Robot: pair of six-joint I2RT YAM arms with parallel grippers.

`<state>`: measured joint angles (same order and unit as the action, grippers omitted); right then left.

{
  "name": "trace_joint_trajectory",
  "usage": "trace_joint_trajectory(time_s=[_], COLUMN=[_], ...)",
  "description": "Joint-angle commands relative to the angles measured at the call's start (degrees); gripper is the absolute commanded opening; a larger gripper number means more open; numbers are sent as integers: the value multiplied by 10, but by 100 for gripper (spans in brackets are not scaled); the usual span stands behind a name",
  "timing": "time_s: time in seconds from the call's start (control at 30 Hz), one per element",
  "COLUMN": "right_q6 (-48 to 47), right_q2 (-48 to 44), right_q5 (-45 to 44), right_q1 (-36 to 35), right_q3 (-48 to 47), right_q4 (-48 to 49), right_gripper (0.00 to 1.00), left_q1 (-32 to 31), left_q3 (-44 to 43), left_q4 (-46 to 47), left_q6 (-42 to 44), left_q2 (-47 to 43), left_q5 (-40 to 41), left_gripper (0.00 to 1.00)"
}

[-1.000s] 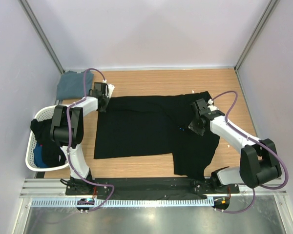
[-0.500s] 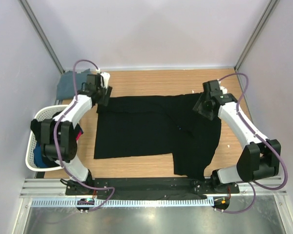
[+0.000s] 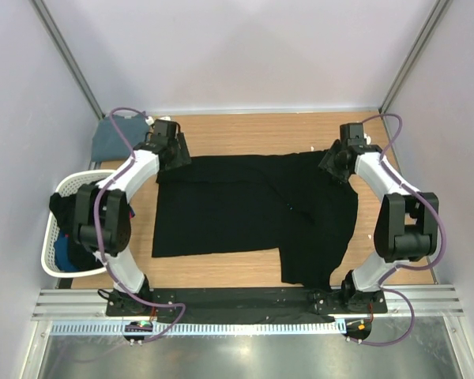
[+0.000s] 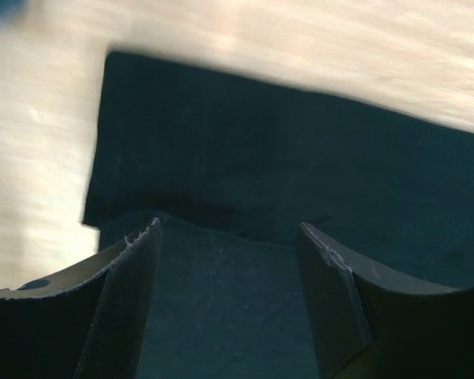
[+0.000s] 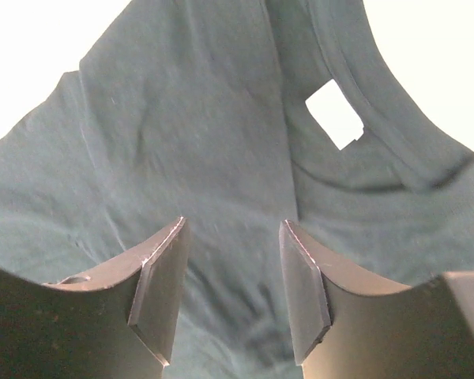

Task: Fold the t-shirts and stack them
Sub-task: Fold the tshirt

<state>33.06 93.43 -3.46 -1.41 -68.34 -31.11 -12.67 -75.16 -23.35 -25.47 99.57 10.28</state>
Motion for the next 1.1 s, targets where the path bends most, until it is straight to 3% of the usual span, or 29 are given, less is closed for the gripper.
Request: trace_joint_trajectory(time_s=[0.0,0.33,0.63,0.9,1.07], right_q6=[-15,-18,-33,-29,-28], right_q2=[19,130,154,175,215], right_q5=[4,-15,-51,-16,-26], right_q1=[4,33,47,51,52], right_q3=[-36,-72,-89,-107,-158], right_q4=[68,89,108,159,139], right_gripper=[55,53,52,49,47], left_q1=[3,3,3,3,3], left_q3=[-2,-3,4,5,4], left_q4=[-28,-63,-65,-64,-60], left_q6=[-125,-203,-207,-203,-198], left_q2=[26,58,66,66,63], left_q5=[34,98,95,88,75], left_gripper=[69,67,65,64,64])
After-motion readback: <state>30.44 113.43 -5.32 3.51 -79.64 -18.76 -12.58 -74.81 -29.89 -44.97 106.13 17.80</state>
